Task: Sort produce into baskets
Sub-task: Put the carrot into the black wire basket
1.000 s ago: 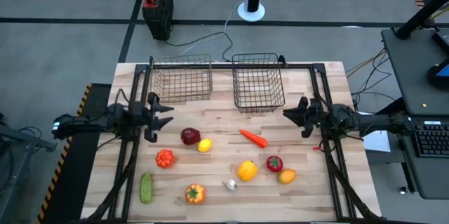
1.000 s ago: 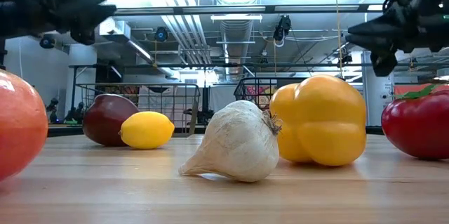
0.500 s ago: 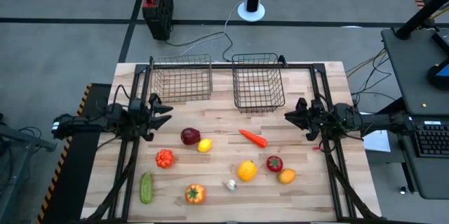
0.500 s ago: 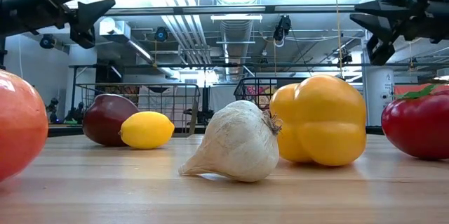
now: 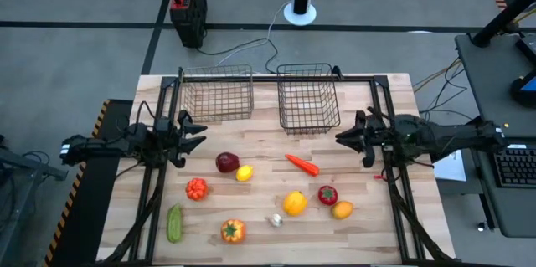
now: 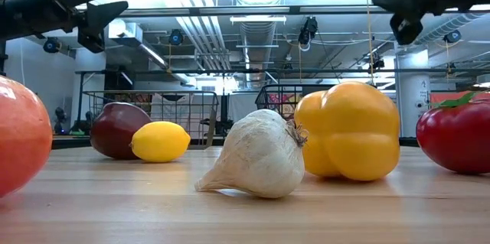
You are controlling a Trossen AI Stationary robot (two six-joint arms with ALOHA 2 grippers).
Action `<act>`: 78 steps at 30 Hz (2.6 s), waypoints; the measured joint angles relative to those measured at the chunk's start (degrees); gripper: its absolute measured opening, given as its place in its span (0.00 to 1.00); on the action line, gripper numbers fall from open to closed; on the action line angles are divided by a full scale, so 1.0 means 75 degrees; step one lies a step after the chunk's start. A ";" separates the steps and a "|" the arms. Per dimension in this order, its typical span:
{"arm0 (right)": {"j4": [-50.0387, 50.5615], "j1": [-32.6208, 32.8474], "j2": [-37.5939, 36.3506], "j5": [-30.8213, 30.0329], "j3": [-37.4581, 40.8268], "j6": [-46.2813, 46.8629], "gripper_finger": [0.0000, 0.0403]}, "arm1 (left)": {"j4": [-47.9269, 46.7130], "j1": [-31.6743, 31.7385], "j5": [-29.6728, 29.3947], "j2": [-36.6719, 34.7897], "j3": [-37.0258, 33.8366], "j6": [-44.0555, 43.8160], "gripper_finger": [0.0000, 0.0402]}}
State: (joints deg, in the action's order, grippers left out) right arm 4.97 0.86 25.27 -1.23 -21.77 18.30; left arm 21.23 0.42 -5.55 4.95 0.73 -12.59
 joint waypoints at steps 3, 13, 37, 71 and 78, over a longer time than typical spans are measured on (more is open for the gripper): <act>0.0855 0.0000 0.0627 -0.0457 -0.0748 -0.0272 0.17 | 0.0033 0.0008 -0.0486 0.0022 0.0000 -0.0023 0.39; 0.2233 0.0055 0.2695 -0.0730 -0.2716 -0.0647 0.17 | 0.0428 -0.0052 -0.0316 0.0981 0.0406 -0.0516 0.39; 0.6589 0.1297 0.8014 -0.0837 -0.5774 0.0115 0.18 | -0.2852 -0.0052 -0.1531 0.5034 0.3706 0.0714 0.39; 0.5204 0.1469 1.0151 -0.1263 -0.5675 0.0479 0.47 | -0.2483 -0.0052 -0.1532 0.5264 0.3687 0.0547 0.39; 0.5208 0.1469 0.9897 -0.1255 -0.5631 0.0467 0.40 | -0.2440 -0.0052 -0.1531 0.5424 0.3684 0.0546 0.39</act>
State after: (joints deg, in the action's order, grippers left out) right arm 44.03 11.88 99.50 -10.64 -64.00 21.80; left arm 2.93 0.03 -17.04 45.63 28.36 -8.49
